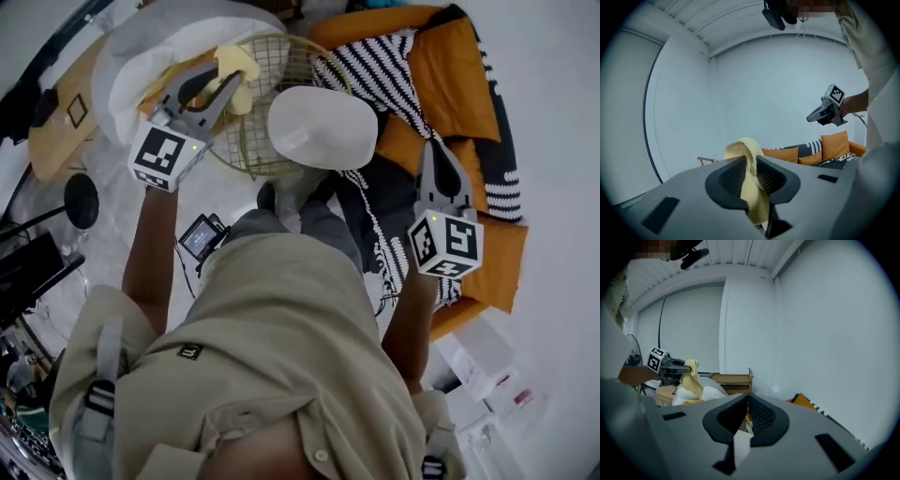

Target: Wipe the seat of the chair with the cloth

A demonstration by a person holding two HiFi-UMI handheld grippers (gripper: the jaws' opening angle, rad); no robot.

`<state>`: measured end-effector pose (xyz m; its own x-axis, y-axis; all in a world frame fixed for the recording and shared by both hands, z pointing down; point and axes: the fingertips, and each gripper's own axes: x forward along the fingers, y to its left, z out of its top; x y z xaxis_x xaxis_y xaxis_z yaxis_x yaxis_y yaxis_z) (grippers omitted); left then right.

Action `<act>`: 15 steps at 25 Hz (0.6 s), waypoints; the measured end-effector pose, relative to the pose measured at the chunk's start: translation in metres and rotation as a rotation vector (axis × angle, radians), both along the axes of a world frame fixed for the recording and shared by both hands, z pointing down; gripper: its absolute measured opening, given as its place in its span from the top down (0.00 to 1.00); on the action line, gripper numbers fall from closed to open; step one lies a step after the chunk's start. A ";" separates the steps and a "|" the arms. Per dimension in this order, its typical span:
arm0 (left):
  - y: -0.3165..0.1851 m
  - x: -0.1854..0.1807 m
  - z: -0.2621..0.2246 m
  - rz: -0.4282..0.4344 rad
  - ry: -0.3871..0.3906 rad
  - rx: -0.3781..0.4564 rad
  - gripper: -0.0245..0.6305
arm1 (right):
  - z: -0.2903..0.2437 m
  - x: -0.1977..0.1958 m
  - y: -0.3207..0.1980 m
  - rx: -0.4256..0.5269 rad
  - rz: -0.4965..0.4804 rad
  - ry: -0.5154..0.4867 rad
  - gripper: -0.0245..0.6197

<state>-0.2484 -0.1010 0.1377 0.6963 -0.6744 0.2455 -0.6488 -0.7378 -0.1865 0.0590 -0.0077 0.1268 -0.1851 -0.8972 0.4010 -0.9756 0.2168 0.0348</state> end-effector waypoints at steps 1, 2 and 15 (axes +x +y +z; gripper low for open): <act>0.006 -0.006 -0.018 -0.006 0.029 0.013 0.84 | -0.011 -0.007 0.003 0.019 -0.013 -0.010 0.92; 0.013 -0.011 -0.034 -0.010 0.061 0.019 0.84 | -0.022 -0.013 0.007 0.039 -0.024 -0.022 0.92; 0.115 -0.016 -0.150 0.073 0.181 0.219 0.84 | -0.110 -0.021 0.088 0.214 -0.031 -0.179 0.93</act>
